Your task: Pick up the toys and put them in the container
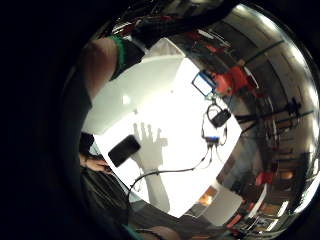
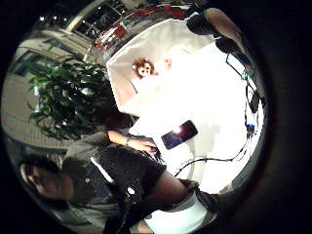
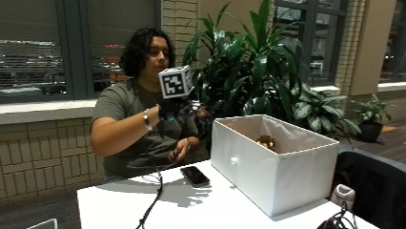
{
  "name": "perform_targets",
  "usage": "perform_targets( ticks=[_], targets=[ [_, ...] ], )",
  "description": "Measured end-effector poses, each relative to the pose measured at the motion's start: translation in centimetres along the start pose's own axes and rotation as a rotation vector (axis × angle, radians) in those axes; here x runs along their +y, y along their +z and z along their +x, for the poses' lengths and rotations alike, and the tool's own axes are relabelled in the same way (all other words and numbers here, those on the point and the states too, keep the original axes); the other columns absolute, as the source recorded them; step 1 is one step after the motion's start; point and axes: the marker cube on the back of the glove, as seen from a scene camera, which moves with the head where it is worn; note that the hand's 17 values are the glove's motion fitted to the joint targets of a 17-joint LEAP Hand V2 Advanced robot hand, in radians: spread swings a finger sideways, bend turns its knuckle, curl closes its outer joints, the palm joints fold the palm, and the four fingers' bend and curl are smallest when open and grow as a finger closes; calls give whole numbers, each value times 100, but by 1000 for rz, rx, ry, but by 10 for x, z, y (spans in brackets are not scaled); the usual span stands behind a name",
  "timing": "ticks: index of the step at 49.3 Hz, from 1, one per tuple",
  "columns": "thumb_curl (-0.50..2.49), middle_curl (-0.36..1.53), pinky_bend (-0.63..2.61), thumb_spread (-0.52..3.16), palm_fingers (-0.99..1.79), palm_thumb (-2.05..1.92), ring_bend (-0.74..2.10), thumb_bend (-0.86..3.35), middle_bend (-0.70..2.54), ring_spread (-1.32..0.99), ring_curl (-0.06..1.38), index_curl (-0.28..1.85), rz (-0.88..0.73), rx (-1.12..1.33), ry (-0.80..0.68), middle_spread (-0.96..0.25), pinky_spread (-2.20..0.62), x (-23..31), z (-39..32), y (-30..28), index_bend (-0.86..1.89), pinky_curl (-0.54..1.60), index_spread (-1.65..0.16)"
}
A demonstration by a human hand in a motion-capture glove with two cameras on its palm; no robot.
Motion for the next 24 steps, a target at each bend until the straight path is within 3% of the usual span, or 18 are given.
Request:
perform_targets(
  ticks=[6,24],
  targets=[
    [14,53,77,76,20,-19,96,-14,64,-30,39,63,-64,-157,84,-24,-2,47,-12,15,19,34,-41],
    [13,49,72,78,23,-19,93,-14,60,-30,36,58,-64,-122,117,-23,-1,103,-11,24,18,32,-42]
  ],
)
